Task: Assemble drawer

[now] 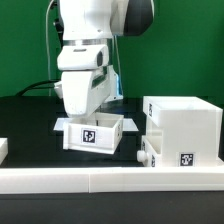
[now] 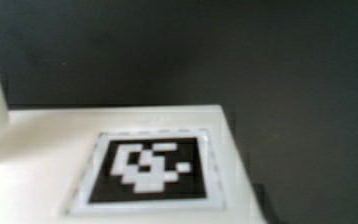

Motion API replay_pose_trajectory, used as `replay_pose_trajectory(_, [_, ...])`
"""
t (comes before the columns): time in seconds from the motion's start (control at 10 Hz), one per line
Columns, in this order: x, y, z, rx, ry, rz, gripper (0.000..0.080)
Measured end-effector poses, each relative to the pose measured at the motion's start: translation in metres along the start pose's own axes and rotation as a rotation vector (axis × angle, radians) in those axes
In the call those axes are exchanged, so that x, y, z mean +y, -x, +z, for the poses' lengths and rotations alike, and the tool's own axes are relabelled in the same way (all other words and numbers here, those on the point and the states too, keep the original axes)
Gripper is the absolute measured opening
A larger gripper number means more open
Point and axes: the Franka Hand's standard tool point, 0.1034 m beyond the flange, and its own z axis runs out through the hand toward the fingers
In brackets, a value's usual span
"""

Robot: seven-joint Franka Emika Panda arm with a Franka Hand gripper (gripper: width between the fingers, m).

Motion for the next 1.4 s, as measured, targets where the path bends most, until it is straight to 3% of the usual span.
replay_pose_trajectory(0.2, [0.0, 0.016, 0.001, 0.02, -0.004, 0.021, 0.0041])
replay_pose_trajectory(0.4, [0.002, 0.009, 0.002, 0.017, -0.006, -0.002, 0.0041])
replay_pose_trajectory(0.7, [0.013, -0.003, 0.001, 0.017, -0.034, -0.041, 0.0041])
replay_pose_trajectory(0.9, [0.025, -0.007, -0.005, 0.004, -0.016, -0.097, 0.0041])
replay_pose_trajectory(1.1, [0.023, -0.006, -0.003, 0.004, -0.022, -0.094, 0.0041])
replay_pose_trajectory(1.3, [0.026, 0.003, 0.001, 0.008, 0.013, -0.174, 0.0041])
replay_pose_trajectory(1.4, [0.03, -0.001, -0.002, 0.008, 0.008, -0.184, 0.0041])
